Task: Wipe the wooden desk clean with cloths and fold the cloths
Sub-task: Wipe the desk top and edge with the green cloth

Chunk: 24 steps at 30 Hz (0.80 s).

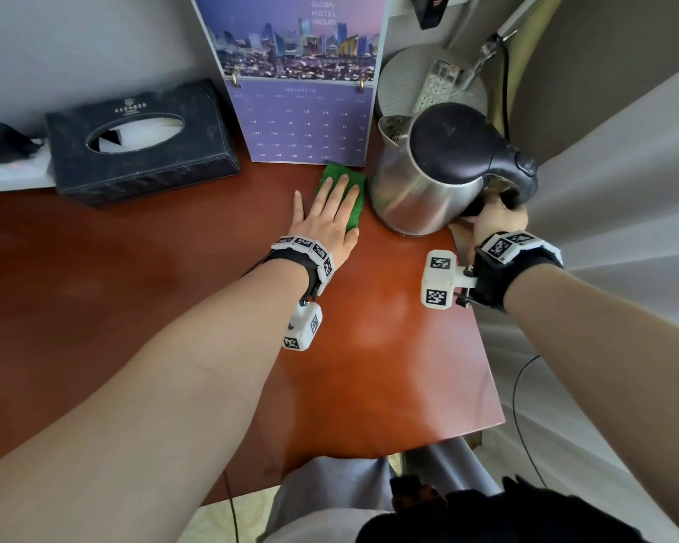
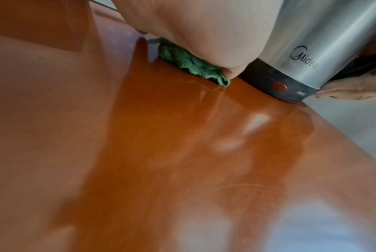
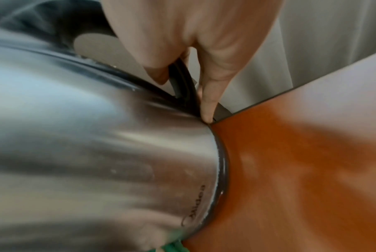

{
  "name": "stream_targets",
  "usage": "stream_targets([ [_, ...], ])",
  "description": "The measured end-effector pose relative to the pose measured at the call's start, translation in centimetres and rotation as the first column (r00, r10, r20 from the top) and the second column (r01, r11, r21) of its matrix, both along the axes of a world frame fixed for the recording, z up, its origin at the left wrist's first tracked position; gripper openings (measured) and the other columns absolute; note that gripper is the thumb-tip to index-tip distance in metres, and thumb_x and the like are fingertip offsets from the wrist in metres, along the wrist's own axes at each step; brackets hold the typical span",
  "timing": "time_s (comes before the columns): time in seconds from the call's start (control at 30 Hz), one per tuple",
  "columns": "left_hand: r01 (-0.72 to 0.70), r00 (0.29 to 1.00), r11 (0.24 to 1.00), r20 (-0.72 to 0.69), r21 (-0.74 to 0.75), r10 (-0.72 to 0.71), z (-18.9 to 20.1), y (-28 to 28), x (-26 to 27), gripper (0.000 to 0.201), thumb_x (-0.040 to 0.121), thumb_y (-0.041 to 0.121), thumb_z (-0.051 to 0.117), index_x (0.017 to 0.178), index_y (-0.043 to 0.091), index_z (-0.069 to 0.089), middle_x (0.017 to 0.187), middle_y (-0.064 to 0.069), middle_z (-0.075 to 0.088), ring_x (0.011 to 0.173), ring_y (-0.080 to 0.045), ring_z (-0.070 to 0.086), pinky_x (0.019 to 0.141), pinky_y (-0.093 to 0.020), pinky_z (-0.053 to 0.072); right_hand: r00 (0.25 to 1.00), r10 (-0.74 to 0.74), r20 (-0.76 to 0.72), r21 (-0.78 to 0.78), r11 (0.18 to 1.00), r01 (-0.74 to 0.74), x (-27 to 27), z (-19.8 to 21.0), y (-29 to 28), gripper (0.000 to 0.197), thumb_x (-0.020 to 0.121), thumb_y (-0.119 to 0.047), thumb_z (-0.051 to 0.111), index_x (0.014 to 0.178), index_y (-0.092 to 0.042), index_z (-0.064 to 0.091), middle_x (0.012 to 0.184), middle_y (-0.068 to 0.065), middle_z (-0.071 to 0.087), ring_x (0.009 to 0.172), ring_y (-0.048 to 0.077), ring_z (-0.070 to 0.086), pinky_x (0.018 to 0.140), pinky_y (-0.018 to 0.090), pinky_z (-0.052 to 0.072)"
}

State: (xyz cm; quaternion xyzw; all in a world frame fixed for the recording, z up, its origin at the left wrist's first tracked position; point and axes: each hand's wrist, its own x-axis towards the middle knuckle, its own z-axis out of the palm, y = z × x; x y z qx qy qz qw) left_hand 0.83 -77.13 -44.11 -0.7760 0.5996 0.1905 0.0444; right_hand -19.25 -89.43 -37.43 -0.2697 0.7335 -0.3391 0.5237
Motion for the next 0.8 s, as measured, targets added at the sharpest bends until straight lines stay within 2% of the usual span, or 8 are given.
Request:
stream_targets([
  [0.13, 0.002, 1.0, 1.0, 0.016, 0.001, -0.002, 0.0, 0.1, -0.1, 0.067, 0.101, 0.045, 0.028, 0.157, 0.027, -0.003, 0.164, 0.008, -0.012, 0.151, -0.015, -0.012, 0.119, -0.06, -0.001, 0.999, -0.042, -0.015, -0.015, 0.999, 0.041, 0.1, -0.3, 1.0, 0.04, 0.086, -0.025, 0.059, 0.124, -0.012, 0.057, 0.099, 0.013, 0.07, 0.082, 0.033, 0.072, 0.063, 0.042, 0.061],
  [0.3, 0.002, 1.0, 1.0, 0.024, -0.001, -0.002, 0.0, 0.2, -0.2, 0.068, 0.1, 0.044, 0.029, 0.157, 0.027, -0.003, 0.165, 0.007, -0.011, 0.151, -0.016, -0.011, 0.119, -0.061, 0.0, 0.996, -0.045, 0.083, 0.022, 0.999, 0.043, -0.1, -0.2, 1.8, 0.045, 0.08, -0.022, 0.063, 0.122, -0.008, 0.059, 0.099, 0.017, 0.071, 0.068, 0.031, 0.073, 0.061, 0.041, 0.061],
  [0.4, 0.006, 1.0, 1.0, 0.027, 0.014, -0.006, 0.2, 0.0, -0.2, 0.068, 0.1, 0.044, 0.028, 0.157, 0.026, -0.004, 0.165, 0.006, -0.012, 0.151, -0.017, -0.011, 0.119, -0.061, 0.0, 0.994, -0.058, 0.094, 0.036, 0.998, 0.055, -0.1, -0.5, 2.0, 0.043, 0.083, -0.02, 0.062, 0.124, -0.007, 0.057, 0.102, 0.018, 0.069, 0.072, 0.033, 0.073, 0.063, 0.04, 0.061],
  [0.6, -0.01, 1.0, 1.0, 0.017, 0.023, 0.01, 0.2, 0.1, -0.5, 0.068, 0.1, 0.044, 0.028, 0.157, 0.027, -0.004, 0.165, 0.007, -0.012, 0.151, -0.017, -0.012, 0.118, -0.061, 0.0, 0.996, -0.066, 0.065, 0.082, 0.995, 0.06, 0.1, -0.5, 2.5, 0.046, 0.083, -0.021, 0.059, 0.125, -0.003, 0.05, 0.097, 0.02, 0.068, 0.066, 0.032, 0.073, 0.064, 0.045, 0.061],
  [0.7, -0.016, 1.0, 1.0, 0.013, 0.016, 0.016, 0.3, 1.0, -0.7, 0.068, 0.1, 0.044, 0.027, 0.157, 0.027, -0.005, 0.164, 0.007, -0.013, 0.151, -0.016, -0.012, 0.118, -0.063, 0.0, 0.997, 0.078, -0.012, 0.171, 0.982, -0.075, 0.7, -0.7, 3.8, 0.046, 0.079, -0.02, 0.056, 0.121, -0.004, 0.05, 0.091, 0.017, 0.068, 0.073, 0.032, 0.072, 0.067, 0.052, 0.059],
  [0.77, -0.005, 1.0, 1.0, 0.02, 0.006, 0.005, 0.1, 2.0, -0.6, 0.067, 0.101, 0.045, 0.026, 0.157, 0.027, -0.005, 0.164, 0.008, -0.014, 0.151, -0.015, -0.012, 0.118, -0.063, 0.001, 0.956, 0.269, -0.12, 0.237, 0.943, -0.235, 1.2, -1.1, 4.8, 0.037, 0.07, -0.022, 0.058, 0.102, -0.005, 0.06, 0.085, 0.017, 0.07, 0.071, 0.032, 0.071, 0.067, 0.055, 0.059],
  [0.8, 0.002, 1.0, 1.0, 0.024, 0.003, -0.002, 0.1, 2.6, -0.5, 0.067, 0.101, 0.046, 0.026, 0.157, 0.027, -0.006, 0.164, 0.008, -0.015, 0.151, -0.015, -0.012, 0.118, -0.063, 0.002, 0.9, 0.394, -0.186, 0.276, 0.9, -0.337, 1.3, -1.6, 5.1, 0.032, 0.064, -0.024, 0.058, 0.09, -0.007, 0.064, 0.082, 0.017, 0.071, 0.068, 0.033, 0.07, 0.067, 0.055, 0.059],
])
